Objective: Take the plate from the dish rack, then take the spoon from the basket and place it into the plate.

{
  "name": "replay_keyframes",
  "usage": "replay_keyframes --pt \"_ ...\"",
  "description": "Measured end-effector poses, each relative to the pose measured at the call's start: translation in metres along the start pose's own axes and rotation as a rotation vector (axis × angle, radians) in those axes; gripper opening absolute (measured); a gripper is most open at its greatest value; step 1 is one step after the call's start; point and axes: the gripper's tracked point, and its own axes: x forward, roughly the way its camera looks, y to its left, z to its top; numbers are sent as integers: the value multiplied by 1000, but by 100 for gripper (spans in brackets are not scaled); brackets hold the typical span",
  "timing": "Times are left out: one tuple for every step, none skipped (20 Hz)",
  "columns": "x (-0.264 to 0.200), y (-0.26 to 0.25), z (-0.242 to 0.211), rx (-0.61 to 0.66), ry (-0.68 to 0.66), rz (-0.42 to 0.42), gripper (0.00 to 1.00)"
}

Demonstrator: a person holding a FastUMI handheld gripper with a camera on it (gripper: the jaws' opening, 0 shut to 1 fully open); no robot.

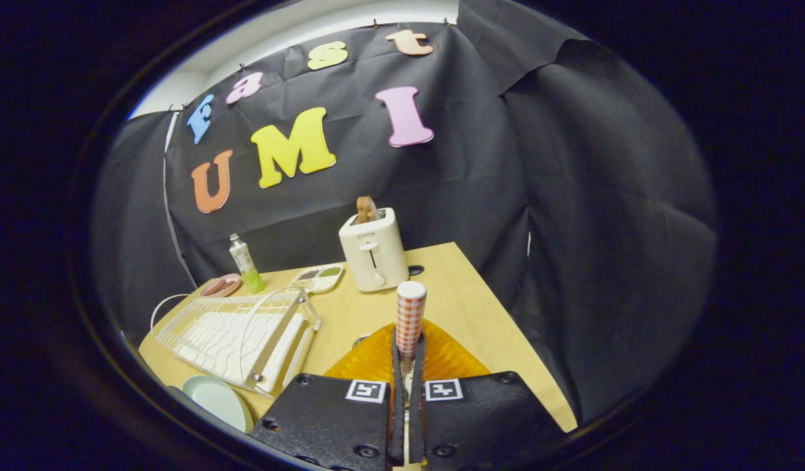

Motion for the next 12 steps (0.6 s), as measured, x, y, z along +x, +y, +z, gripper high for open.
replay_keyframes --pt "-4 -1 9 1 -26 -20 8" --pt "-10 -4 18 2 -51 -37 8" --pt "-18 -6 27 7 -77 -51 8" --pt "-26 -7 39 20 -104 -63 8" --pt "-34 -6 49 38 -129 -72 8" --pt "-44 -3 60 54 -151 -71 8" --pt "-55 4 66 67 -169 -64 8" --pt "-66 11 72 72 -184 -56 8" --pt "-75 18 75 67 -196 -50 8" --pt "-84 26 78 57 -207 -48 8" --pt "-93 34 79 45 -215 -48 8" --pt "-101 44 77 32 -218 -44 8"
